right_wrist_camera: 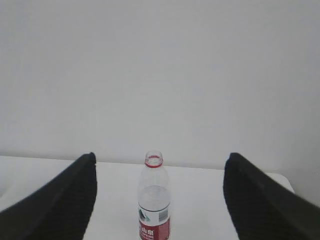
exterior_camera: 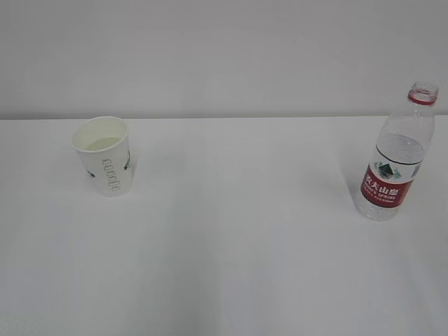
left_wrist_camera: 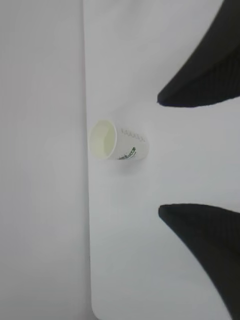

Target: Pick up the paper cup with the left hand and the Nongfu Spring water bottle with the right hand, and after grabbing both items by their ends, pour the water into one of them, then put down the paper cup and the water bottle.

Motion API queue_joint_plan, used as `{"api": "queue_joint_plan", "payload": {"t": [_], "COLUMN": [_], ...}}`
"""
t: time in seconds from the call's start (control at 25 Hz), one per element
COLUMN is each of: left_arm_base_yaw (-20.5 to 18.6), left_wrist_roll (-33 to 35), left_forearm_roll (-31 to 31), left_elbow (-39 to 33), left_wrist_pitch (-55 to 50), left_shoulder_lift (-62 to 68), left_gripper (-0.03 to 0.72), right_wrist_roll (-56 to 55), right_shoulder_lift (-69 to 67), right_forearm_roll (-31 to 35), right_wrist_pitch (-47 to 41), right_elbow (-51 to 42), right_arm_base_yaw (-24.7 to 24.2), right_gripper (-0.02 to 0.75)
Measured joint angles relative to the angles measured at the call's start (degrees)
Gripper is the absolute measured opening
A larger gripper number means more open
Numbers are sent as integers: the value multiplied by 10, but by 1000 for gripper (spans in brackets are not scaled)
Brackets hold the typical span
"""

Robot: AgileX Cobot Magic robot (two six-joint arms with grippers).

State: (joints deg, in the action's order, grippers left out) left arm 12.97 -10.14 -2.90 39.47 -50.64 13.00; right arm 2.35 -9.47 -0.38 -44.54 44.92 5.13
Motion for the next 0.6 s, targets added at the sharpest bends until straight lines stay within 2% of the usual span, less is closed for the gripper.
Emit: {"api": "queue_joint_plan", "payload": {"t": [0.28,0.6], "left_arm_base_yaw": [0,0], "left_wrist_roll": [14,38], "left_forearm_roll": [46,67], "left_elbow": [3,4], "left_wrist_pitch": [-90,-206], "left_shoulder_lift": [-76,-79], "left_gripper": [442,435], "right_wrist_roll": [0,0], "right_shoulder_lift": [99,107], "right_forearm_roll": [-7,8], "right_wrist_pitch": [-121,-276], "right_elbow": [2,13], "right_arm_base_yaw": [0,0], "right_gripper": [593,593]}}
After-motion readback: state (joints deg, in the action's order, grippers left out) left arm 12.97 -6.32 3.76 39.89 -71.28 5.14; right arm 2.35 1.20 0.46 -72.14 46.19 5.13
